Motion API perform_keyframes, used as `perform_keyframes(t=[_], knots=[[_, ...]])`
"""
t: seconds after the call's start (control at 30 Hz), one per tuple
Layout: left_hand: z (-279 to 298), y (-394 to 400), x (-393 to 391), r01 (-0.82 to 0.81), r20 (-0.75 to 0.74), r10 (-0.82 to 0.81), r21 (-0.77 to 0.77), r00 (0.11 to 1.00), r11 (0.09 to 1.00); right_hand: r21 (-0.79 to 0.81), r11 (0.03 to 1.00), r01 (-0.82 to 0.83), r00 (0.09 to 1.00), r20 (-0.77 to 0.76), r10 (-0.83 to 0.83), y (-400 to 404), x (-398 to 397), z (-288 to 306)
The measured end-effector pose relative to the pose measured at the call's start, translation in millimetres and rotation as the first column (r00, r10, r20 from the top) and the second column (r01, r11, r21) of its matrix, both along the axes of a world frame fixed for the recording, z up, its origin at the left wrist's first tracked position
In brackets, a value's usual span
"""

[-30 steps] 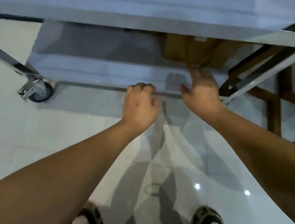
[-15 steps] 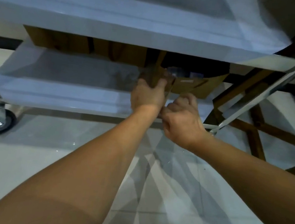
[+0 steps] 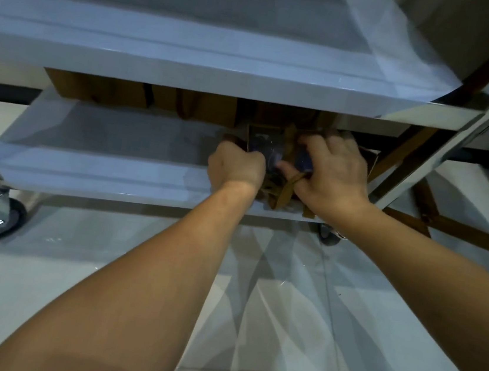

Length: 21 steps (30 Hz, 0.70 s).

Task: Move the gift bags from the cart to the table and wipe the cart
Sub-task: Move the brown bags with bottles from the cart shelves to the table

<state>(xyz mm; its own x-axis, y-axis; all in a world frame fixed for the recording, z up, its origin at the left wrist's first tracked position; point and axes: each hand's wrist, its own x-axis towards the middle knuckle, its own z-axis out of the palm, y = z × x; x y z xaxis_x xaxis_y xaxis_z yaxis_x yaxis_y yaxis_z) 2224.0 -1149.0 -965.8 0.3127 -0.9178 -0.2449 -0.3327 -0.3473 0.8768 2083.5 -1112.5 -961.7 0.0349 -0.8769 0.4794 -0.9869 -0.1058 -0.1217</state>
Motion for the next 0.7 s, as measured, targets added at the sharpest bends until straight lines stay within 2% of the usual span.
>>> perform_keyframes(t=[0.07,0.13,0.23,0.27,0.37,0.47,0.53,0.63,0.7], knots=[[-2,0,0,-0.024,-0.005,0.024,-0.014,1.000,1.000,0.168,0.982,0.083,0.994,-0.087,-0.069,-2,6,3],[-2,1,-3,-0.037,-0.006,0.037,-0.020,0.999,0.999,0.272,0.956,0.106,0.992,-0.093,-0.083,-6,8,-1],[-6,5,-6,-0.037,0.029,0.038,-0.034,0.999,0.999,0.387,0.920,0.059,0.991,0.090,-0.101,-13,3,-7],[-8,6,-6,-0.035,0.037,0.037,-0.045,0.999,0.998,0.378,0.926,0.018,0.986,0.146,-0.079,-12,1,-10],[-21,6,-4,-0.032,0.041,0.036,-0.087,0.999,0.996,0.262,0.956,-0.134,0.983,0.161,0.094,-1,0,-16],[-31,6,1,-0.014,0.062,0.021,-0.106,0.998,0.994,0.061,0.914,-0.401,0.915,0.073,0.396,12,2,-27],[-37,7,5,-0.019,0.087,0.029,-0.112,0.996,0.994,-0.047,0.860,-0.508,0.861,0.006,0.509,22,8,-38],[-40,22,8,0.012,0.132,-0.004,-0.057,0.991,0.998,-0.151,0.821,-0.550,0.833,-0.033,0.552,44,22,-43],[-35,46,11,0.011,0.158,-0.005,-0.037,0.987,0.999,-0.146,0.849,-0.508,0.852,0.055,0.520,62,32,-38]])
